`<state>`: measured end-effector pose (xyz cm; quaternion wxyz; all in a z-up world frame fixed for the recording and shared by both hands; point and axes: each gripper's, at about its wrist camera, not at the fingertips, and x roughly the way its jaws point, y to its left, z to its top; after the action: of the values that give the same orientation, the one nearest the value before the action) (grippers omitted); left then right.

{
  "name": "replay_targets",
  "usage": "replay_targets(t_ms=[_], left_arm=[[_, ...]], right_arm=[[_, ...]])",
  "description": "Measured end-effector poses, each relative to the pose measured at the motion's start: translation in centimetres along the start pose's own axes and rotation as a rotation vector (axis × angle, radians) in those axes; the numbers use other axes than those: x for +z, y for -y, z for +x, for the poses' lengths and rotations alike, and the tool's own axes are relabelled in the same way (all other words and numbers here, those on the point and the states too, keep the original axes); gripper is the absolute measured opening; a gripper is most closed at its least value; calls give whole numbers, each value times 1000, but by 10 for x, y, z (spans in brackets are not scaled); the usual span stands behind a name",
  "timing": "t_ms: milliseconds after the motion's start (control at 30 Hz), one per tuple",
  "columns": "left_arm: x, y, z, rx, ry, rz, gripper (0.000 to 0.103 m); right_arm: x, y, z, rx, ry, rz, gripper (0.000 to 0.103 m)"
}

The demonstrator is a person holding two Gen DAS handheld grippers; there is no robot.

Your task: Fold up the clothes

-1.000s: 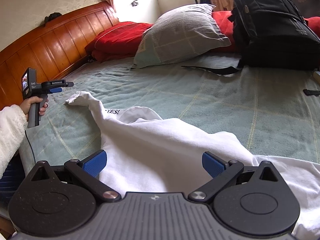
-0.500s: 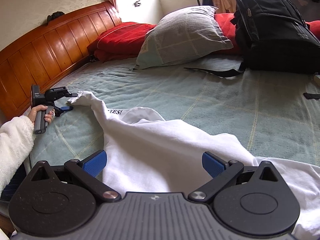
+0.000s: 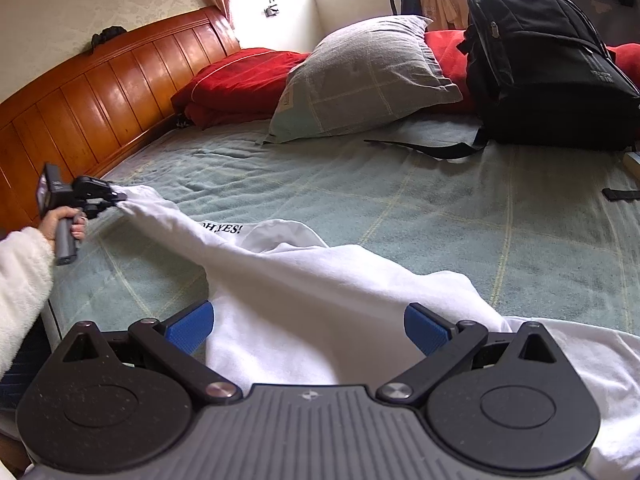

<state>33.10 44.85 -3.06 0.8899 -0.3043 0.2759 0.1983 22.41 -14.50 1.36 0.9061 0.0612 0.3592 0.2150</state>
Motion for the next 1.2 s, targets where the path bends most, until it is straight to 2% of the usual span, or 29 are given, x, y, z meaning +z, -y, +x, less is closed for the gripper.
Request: replay_targets(t_ms=[233, 333, 400, 600, 767, 833, 1000, 1200], left_arm=[[3, 6, -33, 162, 0, 151, 23], [-1, 10, -47, 176, 1, 201, 30], [-7, 19, -55, 168, -18, 246, 39], [-58, 64, -79, 76, -135, 454, 57], [-123, 114, -106, -63, -239, 643, 70], [-152, 134, -121, -125, -265, 716, 72], [-224, 178, -164, -241, -261, 913, 82], [-280, 213, -205, -338, -252, 989, 87]], right_arm=[[-4, -8, -16, 13, 24, -8, 103], [-7, -9, -26, 6, 34, -3, 103], [-9, -9, -33, 0, 39, 6, 103], [-22, -4, -52, -23, 42, 44, 103], [-40, 0, -71, -63, 40, 64, 103], [-49, 2, -79, -76, 42, 75, 103], [-74, 9, -91, -90, 37, 125, 103], [-99, 14, -101, -83, 48, 176, 103]])
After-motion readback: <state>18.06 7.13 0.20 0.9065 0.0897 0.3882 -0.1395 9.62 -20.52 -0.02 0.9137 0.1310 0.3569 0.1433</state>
